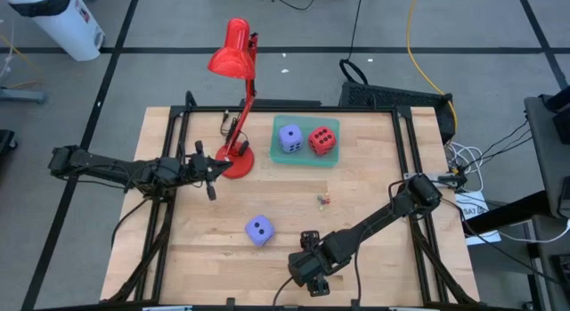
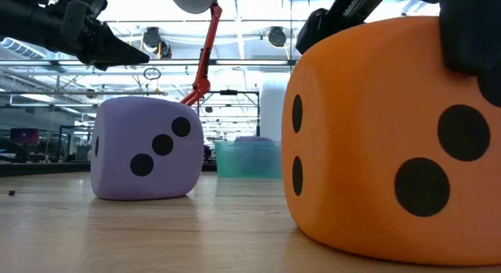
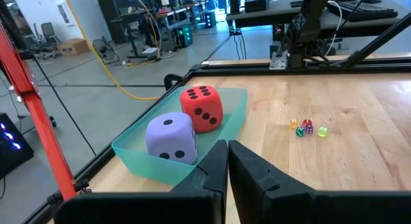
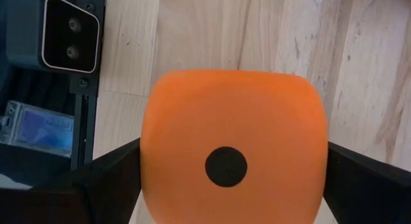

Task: Pick & Place Dice
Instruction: Put the orange die into the green bin

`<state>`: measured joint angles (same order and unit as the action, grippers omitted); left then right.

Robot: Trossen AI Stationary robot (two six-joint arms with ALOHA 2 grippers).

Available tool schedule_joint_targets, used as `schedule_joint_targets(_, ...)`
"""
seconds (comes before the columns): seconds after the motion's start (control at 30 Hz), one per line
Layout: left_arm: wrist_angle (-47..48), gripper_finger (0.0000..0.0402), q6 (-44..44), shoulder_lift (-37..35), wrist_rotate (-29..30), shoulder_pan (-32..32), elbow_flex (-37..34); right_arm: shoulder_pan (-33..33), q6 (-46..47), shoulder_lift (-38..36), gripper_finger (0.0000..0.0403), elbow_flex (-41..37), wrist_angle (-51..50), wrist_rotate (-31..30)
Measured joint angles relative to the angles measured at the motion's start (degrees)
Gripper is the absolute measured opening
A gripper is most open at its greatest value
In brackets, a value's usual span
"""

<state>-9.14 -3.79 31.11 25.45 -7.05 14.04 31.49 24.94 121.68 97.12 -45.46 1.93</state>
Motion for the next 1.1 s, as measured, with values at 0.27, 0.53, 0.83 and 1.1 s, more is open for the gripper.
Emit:
schedule_joint_targets(0.27,0.0,0.0026,0.0,0.0,0.0,0.0,0.0,-1.9,-0.7,-2.8,0.0396,-0.2,3.9,0.3)
schedule_joint_targets(0.53,-0.1,0.0026,0.0,0.0,0.0,0.0,0.0,-5.7,-3.0,-3.9,0.0396,-0.4,6.7,-0.6)
schedule_joint_targets(0.83,-0.1,0.0026,0.0,0.0,0.0,0.0,0.0,-9.2,-5.3,-4.7,0.0394,-0.3,6.6,2.9)
schedule_joint_targets(1.1,-0.1,0.0026,0.0,0.0,0.0,0.0,0.0,-11.9,-8.7,-10.3,0.0394,-0.3,6.7,1.0)
